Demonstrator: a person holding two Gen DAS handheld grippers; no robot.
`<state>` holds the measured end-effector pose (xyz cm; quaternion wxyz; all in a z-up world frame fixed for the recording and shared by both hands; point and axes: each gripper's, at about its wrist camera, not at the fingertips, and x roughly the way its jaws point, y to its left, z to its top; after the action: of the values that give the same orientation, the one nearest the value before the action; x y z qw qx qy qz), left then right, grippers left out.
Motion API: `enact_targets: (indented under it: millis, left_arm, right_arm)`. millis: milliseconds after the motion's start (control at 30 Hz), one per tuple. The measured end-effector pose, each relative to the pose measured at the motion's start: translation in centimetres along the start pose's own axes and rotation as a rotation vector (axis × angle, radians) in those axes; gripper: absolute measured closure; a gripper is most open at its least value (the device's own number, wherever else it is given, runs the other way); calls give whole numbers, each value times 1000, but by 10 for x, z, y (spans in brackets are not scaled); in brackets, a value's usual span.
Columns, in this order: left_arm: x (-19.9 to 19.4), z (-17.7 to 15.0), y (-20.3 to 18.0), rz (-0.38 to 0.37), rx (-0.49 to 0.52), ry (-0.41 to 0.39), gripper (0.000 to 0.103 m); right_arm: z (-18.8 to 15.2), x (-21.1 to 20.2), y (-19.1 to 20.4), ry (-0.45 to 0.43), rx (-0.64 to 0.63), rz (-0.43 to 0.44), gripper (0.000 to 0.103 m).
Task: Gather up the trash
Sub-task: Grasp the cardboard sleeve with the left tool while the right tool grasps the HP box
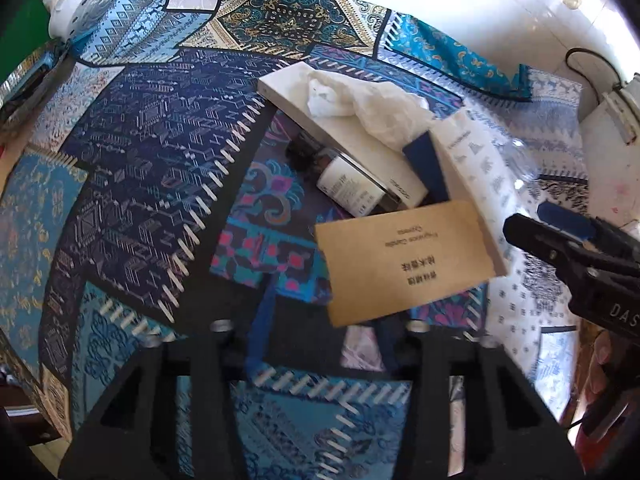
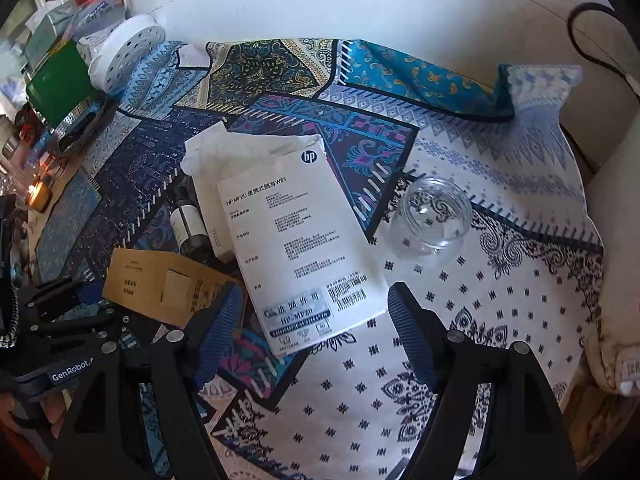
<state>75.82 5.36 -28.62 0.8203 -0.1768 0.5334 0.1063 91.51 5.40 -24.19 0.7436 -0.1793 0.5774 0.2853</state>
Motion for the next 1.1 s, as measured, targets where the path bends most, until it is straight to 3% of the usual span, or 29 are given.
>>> enact_targets:
  millis: [33, 100, 267, 500, 633, 867, 1100]
  left_arm:
    - [1, 2, 1, 1, 2, 3, 77]
    - [0, 6, 6, -13, -16, -8, 79]
    - [-8, 11, 16, -12, -34, -39, 91]
    - [-13, 13, 25, 6, -60, -62, 96]
    - [-23, 10, 22, 21, -40, -82, 99]
    - [-48, 7, 21, 24, -16, -122, 103]
    - [-100, -12, 34, 16, 2, -214, 103]
  right_arm:
    - [2, 4, 0, 1, -12, 9, 31]
    - [5, 9, 1, 8, -27, 34, 27]
    - [16, 24, -1, 8, -51, -12, 18]
    - [26, 48, -12, 74, 2, 11, 19]
    - [23, 46, -17, 52, 58, 65, 29]
    - [7, 8, -6, -34, 86, 81, 29]
    - [-9, -45, 27, -129, 115, 63, 29]
